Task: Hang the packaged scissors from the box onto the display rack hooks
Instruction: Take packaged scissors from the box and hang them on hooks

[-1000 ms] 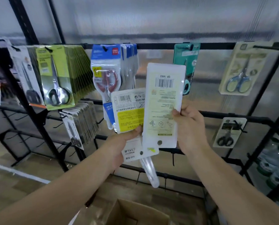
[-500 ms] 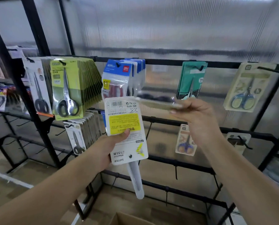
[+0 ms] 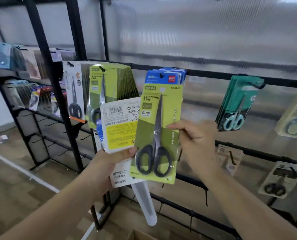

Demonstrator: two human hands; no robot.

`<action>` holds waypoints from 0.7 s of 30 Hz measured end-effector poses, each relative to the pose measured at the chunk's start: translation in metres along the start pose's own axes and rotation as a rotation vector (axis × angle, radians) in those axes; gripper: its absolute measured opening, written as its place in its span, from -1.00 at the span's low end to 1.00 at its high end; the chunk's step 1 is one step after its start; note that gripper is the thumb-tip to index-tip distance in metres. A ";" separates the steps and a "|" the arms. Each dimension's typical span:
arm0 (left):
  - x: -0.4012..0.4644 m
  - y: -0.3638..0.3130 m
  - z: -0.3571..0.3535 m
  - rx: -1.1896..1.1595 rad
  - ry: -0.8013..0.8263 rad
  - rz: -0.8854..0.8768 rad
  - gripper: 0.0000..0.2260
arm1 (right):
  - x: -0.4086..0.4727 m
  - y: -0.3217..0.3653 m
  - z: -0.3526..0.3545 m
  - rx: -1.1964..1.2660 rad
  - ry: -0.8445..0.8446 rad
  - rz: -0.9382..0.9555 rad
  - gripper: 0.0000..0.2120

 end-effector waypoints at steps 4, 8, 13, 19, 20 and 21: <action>0.002 -0.021 0.052 0.003 -0.146 -0.049 -0.79 | 0.018 -0.003 -0.058 0.091 0.152 -0.199 -0.37; 0.014 -0.050 0.107 0.044 -0.242 -0.082 -0.80 | 0.039 -0.002 -0.123 0.243 0.381 -0.386 -0.59; 0.048 -0.082 0.166 0.128 -0.337 -0.065 -0.83 | 0.078 -0.011 -0.172 0.035 0.312 -0.367 -0.46; 0.083 -0.092 0.204 0.167 -0.327 -0.034 -0.86 | 0.111 -0.036 -0.191 -0.083 0.093 -0.387 -0.44; 0.087 -0.091 0.205 0.171 -0.305 -0.033 -0.83 | 0.113 -0.037 -0.192 -0.084 0.081 -0.388 -0.44; 0.089 -0.089 0.205 0.179 -0.281 -0.027 -0.79 | 0.114 -0.039 -0.194 -0.088 0.083 -0.389 -0.44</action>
Point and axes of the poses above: each hand's wrist, its own x-axis towards the middle knuckle, its own z-axis out of the back of the hand, y = z × x, the point moved 7 cm from there along x, towards the middle knuckle, and after that the axes turned 7 degrees about z, right-handed, at the moved point
